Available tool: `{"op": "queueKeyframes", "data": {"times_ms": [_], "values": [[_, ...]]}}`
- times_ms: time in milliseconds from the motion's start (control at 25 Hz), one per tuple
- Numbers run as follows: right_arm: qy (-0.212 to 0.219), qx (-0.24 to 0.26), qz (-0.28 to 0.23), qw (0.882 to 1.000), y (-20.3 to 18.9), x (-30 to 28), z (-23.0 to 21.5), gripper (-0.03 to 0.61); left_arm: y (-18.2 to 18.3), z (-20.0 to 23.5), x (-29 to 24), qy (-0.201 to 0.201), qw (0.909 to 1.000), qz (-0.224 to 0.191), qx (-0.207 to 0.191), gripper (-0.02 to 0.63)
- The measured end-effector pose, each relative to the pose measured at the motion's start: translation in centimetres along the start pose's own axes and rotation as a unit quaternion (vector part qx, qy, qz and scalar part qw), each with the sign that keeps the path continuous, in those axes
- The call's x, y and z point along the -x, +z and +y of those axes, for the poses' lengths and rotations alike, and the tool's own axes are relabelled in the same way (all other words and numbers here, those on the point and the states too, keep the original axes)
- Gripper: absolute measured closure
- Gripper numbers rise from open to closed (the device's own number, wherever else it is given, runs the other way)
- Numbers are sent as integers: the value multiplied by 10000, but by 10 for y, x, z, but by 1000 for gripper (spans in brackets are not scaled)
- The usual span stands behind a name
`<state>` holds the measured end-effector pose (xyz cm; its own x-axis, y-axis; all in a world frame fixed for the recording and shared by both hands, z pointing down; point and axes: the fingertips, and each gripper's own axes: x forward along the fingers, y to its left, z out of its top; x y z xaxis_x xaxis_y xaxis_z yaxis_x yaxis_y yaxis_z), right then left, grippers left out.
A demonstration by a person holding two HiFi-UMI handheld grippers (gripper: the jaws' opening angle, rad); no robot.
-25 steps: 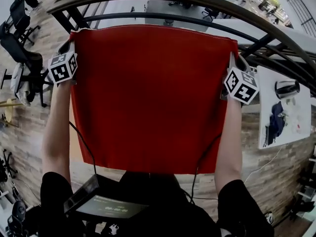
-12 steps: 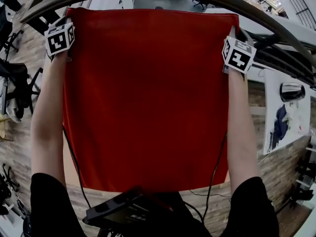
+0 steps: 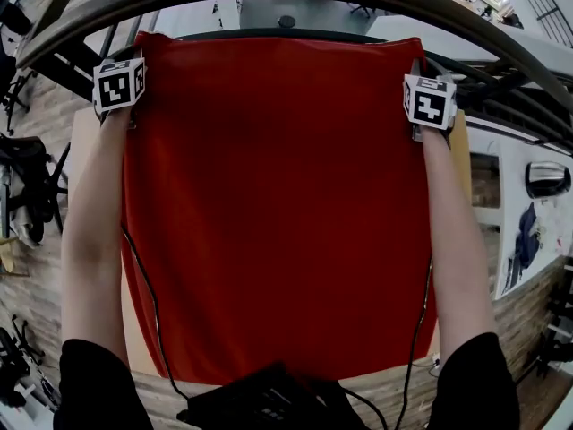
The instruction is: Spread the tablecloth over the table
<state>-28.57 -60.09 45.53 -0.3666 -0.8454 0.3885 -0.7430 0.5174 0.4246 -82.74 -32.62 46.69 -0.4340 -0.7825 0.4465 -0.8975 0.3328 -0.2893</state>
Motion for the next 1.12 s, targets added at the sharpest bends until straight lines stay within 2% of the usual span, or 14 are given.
{"op": "queueKeyframes", "data": {"times_ms": [200, 360, 480, 520, 560, 640, 680, 800, 960, 1120], "values": [[-53, -213, 72, 9997, 6, -25, -12, 563, 19, -8, -26, -211, 9986, -158, -452, 600], [233, -235, 377, 9987, -16, -39, 12, 563, -4, -20, -38, -414, 9965, 75, -727, 594], [350, -52, 343, 9988, -20, -41, 22, 561, -17, -23, -42, -427, 9958, 218, -776, 581], [473, -15, 364, 9982, -22, -40, 28, 556, -21, -27, -42, -459, 9957, 252, -758, 539], [663, -13, 386, 9971, -25, -38, 36, 518, -25, -32, -40, -516, 9957, 271, -725, 459], [1137, -81, 359, 9928, -30, -27, 59, 383, -34, -47, -32, -676, 9950, 266, -692, 305], [1345, -99, 311, 9904, -33, -19, 71, 347, -39, -58, -26, -773, 9940, 254, -729, 259], [1705, -27, 230, 9851, -51, 10, 103, 323, -52, -100, -4, -1152, 9894, 193, -859, 230], [1968, -123, 158, 9802, -76, 60, 138, 321, -64, -169, 36, -1811, 9811, -7, -687, 229], [2064, -565, 181, 9767, -106, 117, 157, 325, -79, -259, 94, -2607, 9640, -88, -521, 248]]}}
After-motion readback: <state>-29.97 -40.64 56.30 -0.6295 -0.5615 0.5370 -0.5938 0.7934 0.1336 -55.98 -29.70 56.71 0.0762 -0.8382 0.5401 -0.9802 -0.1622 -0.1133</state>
